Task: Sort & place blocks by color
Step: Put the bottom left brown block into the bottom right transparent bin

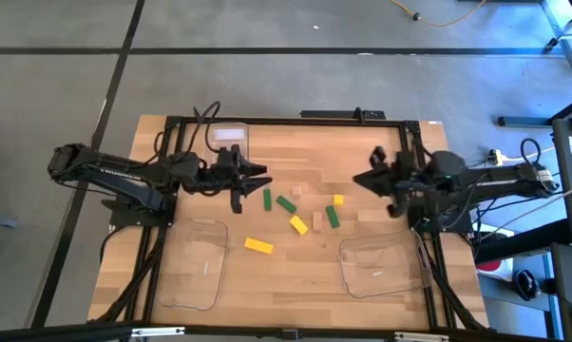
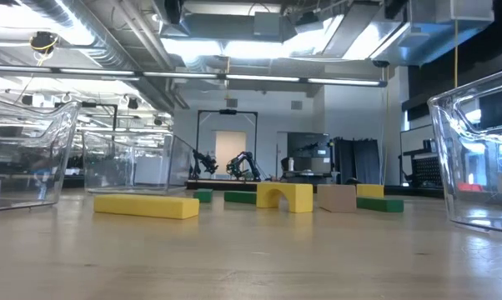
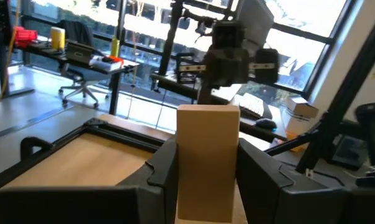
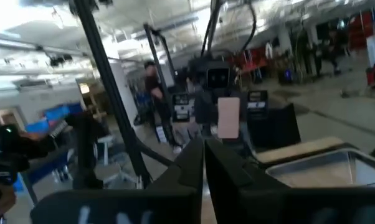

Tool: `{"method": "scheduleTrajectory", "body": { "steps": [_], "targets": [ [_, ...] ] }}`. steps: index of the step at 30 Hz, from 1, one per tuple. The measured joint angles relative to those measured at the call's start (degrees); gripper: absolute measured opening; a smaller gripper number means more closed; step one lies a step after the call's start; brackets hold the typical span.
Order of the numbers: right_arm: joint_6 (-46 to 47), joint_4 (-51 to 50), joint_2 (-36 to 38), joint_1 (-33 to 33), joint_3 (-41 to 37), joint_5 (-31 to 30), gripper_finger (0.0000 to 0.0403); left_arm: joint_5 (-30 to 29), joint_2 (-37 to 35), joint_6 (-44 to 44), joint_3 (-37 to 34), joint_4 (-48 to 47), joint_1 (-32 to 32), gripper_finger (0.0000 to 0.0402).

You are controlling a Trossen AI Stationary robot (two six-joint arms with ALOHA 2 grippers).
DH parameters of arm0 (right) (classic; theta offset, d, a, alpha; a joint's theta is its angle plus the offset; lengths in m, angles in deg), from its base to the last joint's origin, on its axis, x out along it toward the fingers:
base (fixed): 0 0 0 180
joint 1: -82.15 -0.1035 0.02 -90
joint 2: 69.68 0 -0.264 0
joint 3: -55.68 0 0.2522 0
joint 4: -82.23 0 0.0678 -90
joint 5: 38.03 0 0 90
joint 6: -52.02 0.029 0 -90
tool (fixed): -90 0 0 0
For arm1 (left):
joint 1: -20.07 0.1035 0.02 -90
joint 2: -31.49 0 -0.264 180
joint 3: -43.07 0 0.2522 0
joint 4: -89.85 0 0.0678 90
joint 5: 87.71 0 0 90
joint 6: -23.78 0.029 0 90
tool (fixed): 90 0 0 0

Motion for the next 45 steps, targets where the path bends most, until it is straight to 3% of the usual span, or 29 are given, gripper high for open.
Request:
{"method": "scheduleTrajectory", "body": {
  "steps": [11,15,19,27,30,37,45],
  "targets": [
    [0.28,-2.04,-17.21,0.0,10.06,-0.08,0.0021,-1.01,0.44,0.27,0.02,0.15,0.0,0.0113],
    [4.68,-2.1,-21.83,0.0,11.94,-0.39,0.0031,-0.93,0.49,0.0,0.02,0.19,0.0,0.0113],
    [5.7,-2.5,-27.86,0.0,15.1,-0.37,0.0088,-0.88,0.57,-1.1,0.02,0.45,0.0,0.0113],
    [-0.44,-2.63,-37.22,0.04,22.69,-0.52,0.0252,-2.25,1.02,-2.61,0.06,2.55,-0.01,0.0113],
    [-0.64,-2.61,-39.71,0.09,24.51,-0.52,0.029,-2.51,2.76,-2.89,0.07,4.11,-0.04,0.0113],
    [-0.25,-2.97,-43.07,0.11,26.21,-0.55,0.0295,-1.38,9.2,-4.48,-0.02,12.38,-0.96,0.0113],
    [-0.29,-1.21,-43.14,0.18,26.38,-3.01,0.0276,2.71,10.05,-4.7,0.07,16.6,-1.46,0.0113]
  ]
}}
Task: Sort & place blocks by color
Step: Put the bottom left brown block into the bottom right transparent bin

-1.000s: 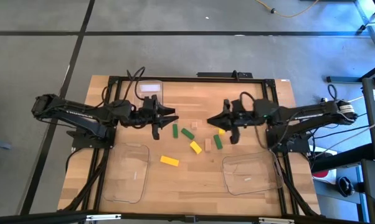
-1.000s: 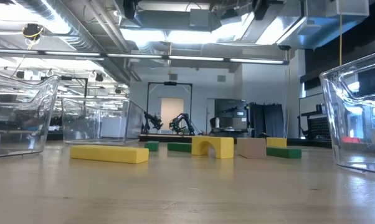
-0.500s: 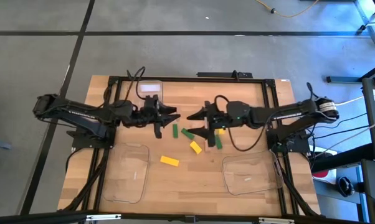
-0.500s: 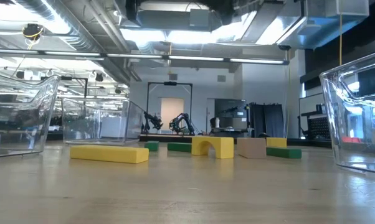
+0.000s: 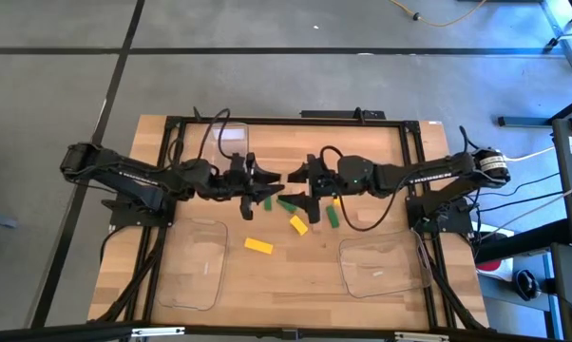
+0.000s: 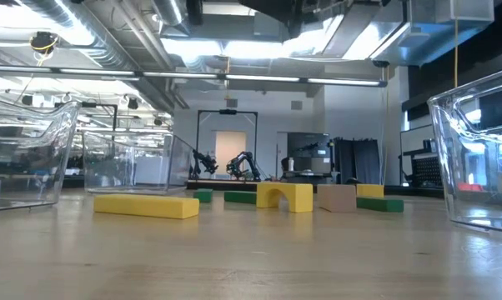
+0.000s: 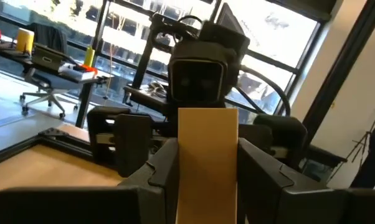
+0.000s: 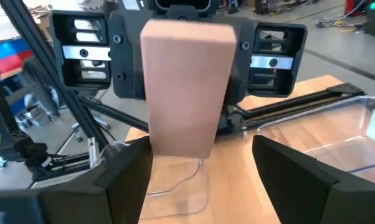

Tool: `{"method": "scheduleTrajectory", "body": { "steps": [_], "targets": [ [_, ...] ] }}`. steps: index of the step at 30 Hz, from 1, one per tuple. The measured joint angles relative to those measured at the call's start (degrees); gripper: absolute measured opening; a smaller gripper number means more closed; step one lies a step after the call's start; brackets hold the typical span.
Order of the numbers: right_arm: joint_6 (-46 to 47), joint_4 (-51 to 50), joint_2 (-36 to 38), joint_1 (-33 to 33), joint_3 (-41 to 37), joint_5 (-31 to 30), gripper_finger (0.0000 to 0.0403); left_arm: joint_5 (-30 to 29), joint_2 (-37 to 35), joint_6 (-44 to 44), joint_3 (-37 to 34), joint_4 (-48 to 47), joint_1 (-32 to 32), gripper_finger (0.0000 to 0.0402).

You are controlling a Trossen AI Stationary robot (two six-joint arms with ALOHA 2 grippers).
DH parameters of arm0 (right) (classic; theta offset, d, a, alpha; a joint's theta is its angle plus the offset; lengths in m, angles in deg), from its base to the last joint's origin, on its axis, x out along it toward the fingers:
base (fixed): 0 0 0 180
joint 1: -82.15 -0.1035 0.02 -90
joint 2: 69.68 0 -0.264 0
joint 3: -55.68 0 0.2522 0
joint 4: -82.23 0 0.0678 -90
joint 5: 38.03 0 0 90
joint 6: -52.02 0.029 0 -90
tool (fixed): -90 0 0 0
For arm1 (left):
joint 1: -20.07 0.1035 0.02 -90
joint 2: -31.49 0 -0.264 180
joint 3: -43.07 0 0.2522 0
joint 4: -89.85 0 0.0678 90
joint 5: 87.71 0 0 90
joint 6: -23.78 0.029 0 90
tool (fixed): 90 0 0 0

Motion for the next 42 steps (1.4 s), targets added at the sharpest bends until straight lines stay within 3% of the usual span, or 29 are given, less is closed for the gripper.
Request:
{"method": "scheduleTrajectory", "body": {
  "steps": [15,20,30,39,42],
  "targets": [
    [3.23,3.32,-0.01,-0.05,-0.02,3.96,0.027,-2.12,3.65,0.26,1.01,3.27,0.02,0.0113],
    [3.24,3.71,-0.01,-0.05,-0.02,3.93,0.0242,-2.31,3.78,0.52,1.22,3.19,0.04,0.0113],
    [3.52,3.46,-0.01,-0.03,-0.08,3.54,0.0135,-1.78,3.72,0.66,1.29,2.91,0.0,0.0113],
    [3.57,3.52,-0.01,-0.03,-0.09,3.62,0.0134,-1.81,3.72,0.63,1.29,2.83,0.02,0.0113],
    [3.4,3.55,-0.01,-0.03,-0.09,4.02,0.0134,-1.65,3.72,0.23,1.29,2.83,0.02,0.0141]
  ]
}}
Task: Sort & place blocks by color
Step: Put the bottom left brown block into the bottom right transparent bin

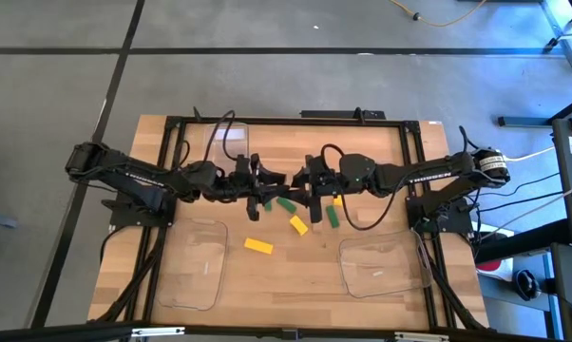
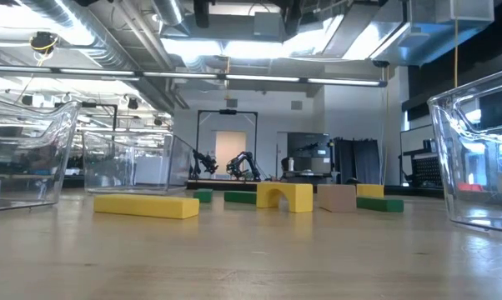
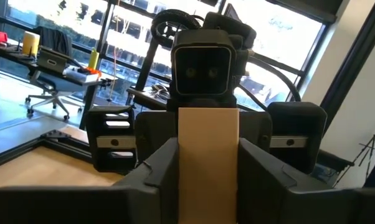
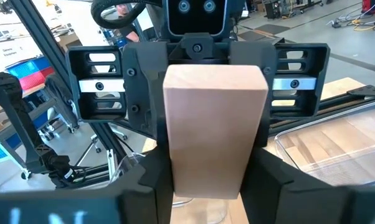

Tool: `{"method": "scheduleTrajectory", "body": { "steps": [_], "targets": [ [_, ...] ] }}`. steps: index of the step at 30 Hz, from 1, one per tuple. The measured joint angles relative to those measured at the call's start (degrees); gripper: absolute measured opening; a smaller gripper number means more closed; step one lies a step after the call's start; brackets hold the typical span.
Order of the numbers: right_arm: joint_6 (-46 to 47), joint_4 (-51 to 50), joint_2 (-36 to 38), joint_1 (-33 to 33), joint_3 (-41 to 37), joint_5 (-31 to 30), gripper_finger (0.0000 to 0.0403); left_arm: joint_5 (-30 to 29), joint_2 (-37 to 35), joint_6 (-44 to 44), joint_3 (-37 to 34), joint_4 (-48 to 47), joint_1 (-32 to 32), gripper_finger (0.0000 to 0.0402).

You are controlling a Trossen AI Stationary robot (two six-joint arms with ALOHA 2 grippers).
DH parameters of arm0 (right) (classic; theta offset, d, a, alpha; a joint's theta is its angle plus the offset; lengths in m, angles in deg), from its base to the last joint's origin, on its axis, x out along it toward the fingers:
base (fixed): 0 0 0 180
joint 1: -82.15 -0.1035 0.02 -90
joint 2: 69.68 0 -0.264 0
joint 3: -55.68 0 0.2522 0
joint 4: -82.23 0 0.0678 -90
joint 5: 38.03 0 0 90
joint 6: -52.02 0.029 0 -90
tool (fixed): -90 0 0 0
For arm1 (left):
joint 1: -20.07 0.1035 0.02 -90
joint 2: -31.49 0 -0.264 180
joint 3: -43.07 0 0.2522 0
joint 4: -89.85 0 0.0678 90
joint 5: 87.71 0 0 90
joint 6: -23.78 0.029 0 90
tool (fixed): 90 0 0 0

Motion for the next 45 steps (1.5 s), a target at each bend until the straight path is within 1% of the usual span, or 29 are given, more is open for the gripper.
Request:
{"method": "scheduleTrajectory", "body": {
  "steps": [3,6,11,17,21,27,37,45],
  "targets": [
    [-0.29,-0.48,0.22,-0.04,0.0,0.15,0.0134,-0.06,-0.15,-0.35,0.0,-0.33,0.02,0.0179],
    [-0.5,-1.75,0.95,-0.04,0.0,0.21,0.0134,-0.05,-1.25,-1.14,-0.02,-2.37,0.2,0.0198],
    [-2.95,-7.35,4.16,-0.04,0.0,0.21,0.0134,2.08,-7.03,-1.54,-0.02,-12.87,1.19,0.0205],
    [-4.93,-16.07,8.21,-0.04,0.0,0.16,0.0134,2.8,-15.18,-1.25,-0.04,-27.51,0.9,0.0205],
    [-5.12,-20.8,10.71,-0.04,0.0,0.08,0.0134,3.59,-18.79,-1.0,-0.12,-33.68,0.31,0.0204],
    [-6.2,-25.51,13.81,-0.09,-0.02,0.0,0.0134,3.56,-22.07,-0.36,-2.17,-34.04,0.39,0.0204],
    [-5.43,-25.09,17.62,-0.09,-4.24,-0.05,0.0135,1.94,-22.43,3.09,-2.25,-33.33,0.42,0.0204],
    [-5.35,-24.62,19.18,-0.09,-4.39,0.45,0.0135,-1.42,-22.43,3.46,-2.23,-33.13,0.42,0.0204]
  ]
}}
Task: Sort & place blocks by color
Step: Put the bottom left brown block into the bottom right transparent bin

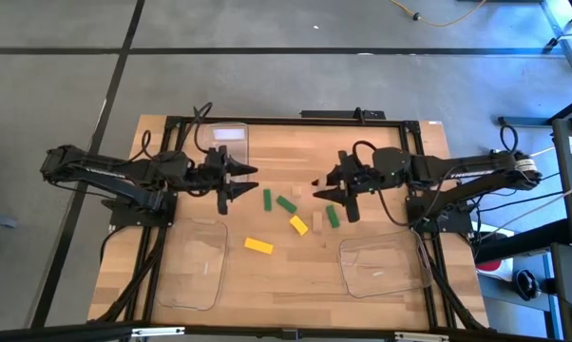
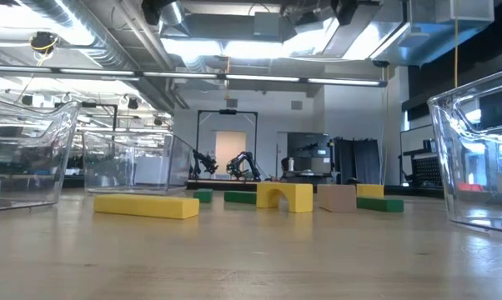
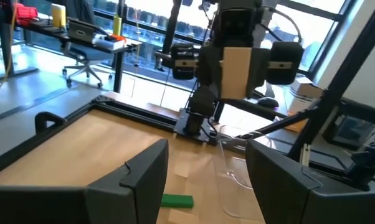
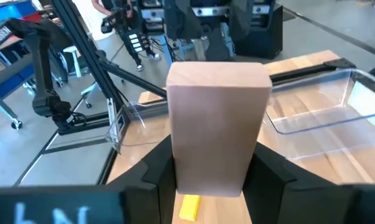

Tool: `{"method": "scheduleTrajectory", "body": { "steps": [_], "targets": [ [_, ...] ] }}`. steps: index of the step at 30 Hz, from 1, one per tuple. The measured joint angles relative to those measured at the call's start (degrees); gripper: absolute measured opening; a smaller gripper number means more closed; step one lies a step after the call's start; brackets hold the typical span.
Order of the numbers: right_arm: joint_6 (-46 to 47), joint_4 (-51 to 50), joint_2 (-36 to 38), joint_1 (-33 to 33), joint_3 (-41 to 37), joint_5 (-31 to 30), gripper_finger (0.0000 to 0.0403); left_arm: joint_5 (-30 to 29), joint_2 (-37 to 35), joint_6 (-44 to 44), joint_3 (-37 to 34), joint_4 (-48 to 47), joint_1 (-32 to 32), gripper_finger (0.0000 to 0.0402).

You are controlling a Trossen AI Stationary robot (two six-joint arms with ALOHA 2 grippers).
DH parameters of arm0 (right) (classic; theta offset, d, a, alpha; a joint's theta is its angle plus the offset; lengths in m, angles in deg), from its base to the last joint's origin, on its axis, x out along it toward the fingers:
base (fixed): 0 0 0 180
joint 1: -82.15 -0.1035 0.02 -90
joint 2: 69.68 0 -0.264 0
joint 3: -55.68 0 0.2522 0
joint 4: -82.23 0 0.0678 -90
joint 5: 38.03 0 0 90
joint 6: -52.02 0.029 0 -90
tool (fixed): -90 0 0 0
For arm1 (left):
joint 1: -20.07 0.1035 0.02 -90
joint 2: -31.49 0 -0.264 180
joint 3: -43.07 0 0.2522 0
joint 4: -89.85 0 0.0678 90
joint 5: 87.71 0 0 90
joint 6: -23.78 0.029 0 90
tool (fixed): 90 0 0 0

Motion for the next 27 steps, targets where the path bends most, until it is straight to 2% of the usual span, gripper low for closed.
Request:
{"method": "scheduleTrajectory", "body": {
  "steps": [5,11,16,22,27],
  "targets": [
    [2.2,-4.1,0.29,-0.02,1.7,6.17,0.0135,-2.16,0.0,-0.49,0.0,0.02,0.0,0.0204],
    [6.38,-26.4,0.27,-4.02,9.5,11.13,0.0135,-5.68,0.0,-1.5,0.0,0.02,0.0,0.0204],
    [18.35,-39.84,0.25,-14.89,11.91,11.58,0.0135,-5.74,0.0,-1.5,0.0,0.02,0.0,0.0204],
    [36.71,-40.82,-1.99,-30.93,8.06,7.41,0.0135,-8.1,0.0,-1.52,0.0,0.02,0.0,0.0204],
    [52.11,-42.34,-6.68,-36.84,3.51,5.51,0.0135,-8.84,0.02,-1.52,0.0,0.02,-0.02,0.0204]
  ]
}}
